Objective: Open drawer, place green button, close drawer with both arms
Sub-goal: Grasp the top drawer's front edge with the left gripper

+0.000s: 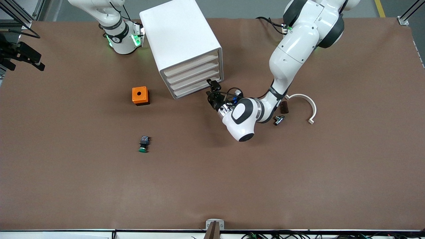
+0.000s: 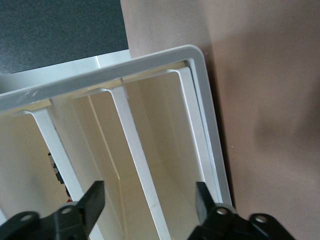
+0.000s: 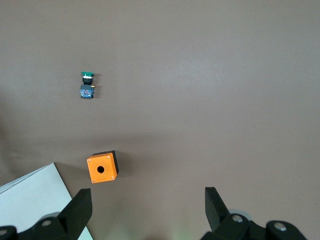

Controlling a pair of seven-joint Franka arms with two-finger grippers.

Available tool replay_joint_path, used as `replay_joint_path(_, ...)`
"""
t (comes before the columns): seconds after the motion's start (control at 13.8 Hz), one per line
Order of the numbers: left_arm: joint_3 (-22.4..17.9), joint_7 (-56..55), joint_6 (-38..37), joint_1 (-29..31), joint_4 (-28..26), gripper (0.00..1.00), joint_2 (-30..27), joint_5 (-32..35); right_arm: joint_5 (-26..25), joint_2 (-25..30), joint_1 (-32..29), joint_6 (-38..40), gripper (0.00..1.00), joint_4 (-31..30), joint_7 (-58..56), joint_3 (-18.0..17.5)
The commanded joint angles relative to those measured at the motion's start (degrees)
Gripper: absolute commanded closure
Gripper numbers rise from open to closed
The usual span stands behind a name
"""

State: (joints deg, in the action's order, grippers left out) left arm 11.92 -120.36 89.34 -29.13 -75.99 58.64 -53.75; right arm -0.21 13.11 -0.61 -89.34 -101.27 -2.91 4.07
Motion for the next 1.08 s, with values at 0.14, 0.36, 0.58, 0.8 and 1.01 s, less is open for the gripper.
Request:
replay_joint_path(0.14, 0.12, -1.81, -0.92, -2.68, 0.67, 0.32, 1.57, -2.15, -0.23, -0.46, -0.36, 0.48, 0.0, 1.07, -0.7, -0.29)
replay_joint_path(0.36, 0.12, -2.16, -1.79, -4.26, 0.05, 0.37, 1.92, -2.15, -0.23, -2.03, -0.18, 0.57, 0.0, 1.95, -0.69, -0.29)
replay_joint_path(0.58, 0.12, -2.07, -2.59, -4.97, -0.03, 0.56, 2.18, -2.06, -0.14, -4.23, -0.45, 1.18, 0.0, 2.22, -1.05, -0.2)
replay_joint_path(0.8, 0.12, -1.9, -3.29, -4.8, -0.12, 0.81, 2.36, -2.32, 0.38, -7.82, -0.71, 0.74, 0.0, 2.56, -1.31, -0.2)
replay_joint_path(1.01, 0.12, -2.16, -3.38, -4.53, -0.04, 0.85, 2.27, -3.2, 0.39, -11.78, -0.97, 0.92, 0.0, 4.5, -1.4, -0.03)
